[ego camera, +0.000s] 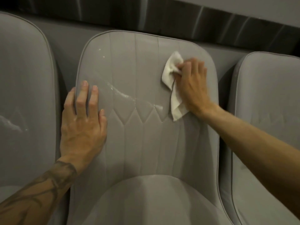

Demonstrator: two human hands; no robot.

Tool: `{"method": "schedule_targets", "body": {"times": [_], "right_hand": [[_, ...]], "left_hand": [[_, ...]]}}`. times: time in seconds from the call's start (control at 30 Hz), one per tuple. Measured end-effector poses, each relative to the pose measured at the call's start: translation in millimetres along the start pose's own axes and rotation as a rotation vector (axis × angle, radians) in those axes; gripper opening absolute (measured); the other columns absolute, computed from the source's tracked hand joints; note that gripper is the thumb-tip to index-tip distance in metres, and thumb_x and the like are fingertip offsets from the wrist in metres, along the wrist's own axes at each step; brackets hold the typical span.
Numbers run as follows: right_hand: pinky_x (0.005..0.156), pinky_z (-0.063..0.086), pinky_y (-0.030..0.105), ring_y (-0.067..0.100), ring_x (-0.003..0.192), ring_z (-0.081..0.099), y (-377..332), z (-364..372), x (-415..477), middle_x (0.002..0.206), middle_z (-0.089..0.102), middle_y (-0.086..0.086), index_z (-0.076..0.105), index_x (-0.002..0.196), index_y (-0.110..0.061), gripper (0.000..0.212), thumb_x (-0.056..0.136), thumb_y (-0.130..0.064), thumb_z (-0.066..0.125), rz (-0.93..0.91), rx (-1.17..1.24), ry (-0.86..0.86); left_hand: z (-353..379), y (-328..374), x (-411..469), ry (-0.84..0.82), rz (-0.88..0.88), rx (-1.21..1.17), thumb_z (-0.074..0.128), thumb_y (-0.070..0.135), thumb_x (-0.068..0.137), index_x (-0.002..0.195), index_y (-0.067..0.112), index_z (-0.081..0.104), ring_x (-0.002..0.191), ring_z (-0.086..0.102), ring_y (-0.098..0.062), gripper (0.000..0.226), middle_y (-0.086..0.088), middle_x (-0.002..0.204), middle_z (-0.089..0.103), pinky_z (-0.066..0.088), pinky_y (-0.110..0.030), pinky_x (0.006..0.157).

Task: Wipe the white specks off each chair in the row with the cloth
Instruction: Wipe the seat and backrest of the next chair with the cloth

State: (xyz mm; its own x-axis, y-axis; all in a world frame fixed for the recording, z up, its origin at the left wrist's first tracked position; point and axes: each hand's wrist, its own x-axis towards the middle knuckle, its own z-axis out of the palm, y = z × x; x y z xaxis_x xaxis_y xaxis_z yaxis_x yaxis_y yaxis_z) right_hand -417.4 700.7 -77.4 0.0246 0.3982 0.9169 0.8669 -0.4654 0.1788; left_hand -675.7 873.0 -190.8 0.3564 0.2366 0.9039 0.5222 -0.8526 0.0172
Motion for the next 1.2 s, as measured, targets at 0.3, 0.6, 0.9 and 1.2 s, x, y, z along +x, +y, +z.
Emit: {"method": "schedule_targets", "body": {"times": [0.3, 0.6, 0.9, 1.2], "right_hand": [[0.084, 0.038, 0.043, 0.034, 0.093, 0.046, -21.9, 18.9, -35.9, 0.109, 0.052, 0.021, 0.050, 0.108, -0.003, 0.016, 0.100, -0.016, 0.053, 0.030, 0.017, 0.044], [0.080, 0.038, 0.042, 0.032, 0.093, 0.047, -11.8, 11.7, 21.8, 0.109, 0.053, 0.017, 0.053, 0.106, -0.007, 0.017, 0.102, -0.023, 0.048, 0.168, -0.048, 0.116], [0.086, 0.035, 0.041, 0.033, 0.096, 0.045, -28.8, 15.8, -102.6, 0.113, 0.042, 0.013, 0.044, 0.110, -0.010, 0.015, 0.096, -0.012, 0.047, -0.249, 0.001, -0.108], [0.086, 0.035, 0.044, 0.034, 0.095, 0.044, -45.7, 31.5, -97.7, 0.114, 0.050, 0.021, 0.048, 0.113, -0.005, 0.019, 0.097, -0.013, 0.054, -0.096, 0.032, -0.010]], "left_hand": [[-1.0, 1.5, 0.9, 0.016, -0.015, -0.013, 0.043, 0.021, 0.106, 0.160, 0.002, 0.028, 0.144, 0.031, -0.052, 0.058, -0.026, 0.164, 0.027, 0.025, -0.054, 0.124], [-1.6, 2.6, 0.4, 0.026, -0.018, -0.002, 0.044, 0.020, 0.106, 0.160, 0.003, 0.028, 0.143, 0.032, -0.051, 0.058, -0.025, 0.164, 0.027, 0.026, -0.053, 0.124], [-1.8, 2.7, 0.2, 0.013, -0.019, -0.005, 0.043, 0.020, 0.107, 0.160, 0.002, 0.027, 0.144, 0.032, -0.052, 0.058, -0.025, 0.164, 0.026, 0.027, -0.054, 0.123], [-0.2, 0.9, -0.5, 0.008, -0.020, 0.004, 0.042, 0.022, 0.107, 0.160, 0.004, 0.026, 0.145, 0.030, -0.050, 0.059, -0.025, 0.165, 0.026, 0.025, -0.052, 0.125]]}}
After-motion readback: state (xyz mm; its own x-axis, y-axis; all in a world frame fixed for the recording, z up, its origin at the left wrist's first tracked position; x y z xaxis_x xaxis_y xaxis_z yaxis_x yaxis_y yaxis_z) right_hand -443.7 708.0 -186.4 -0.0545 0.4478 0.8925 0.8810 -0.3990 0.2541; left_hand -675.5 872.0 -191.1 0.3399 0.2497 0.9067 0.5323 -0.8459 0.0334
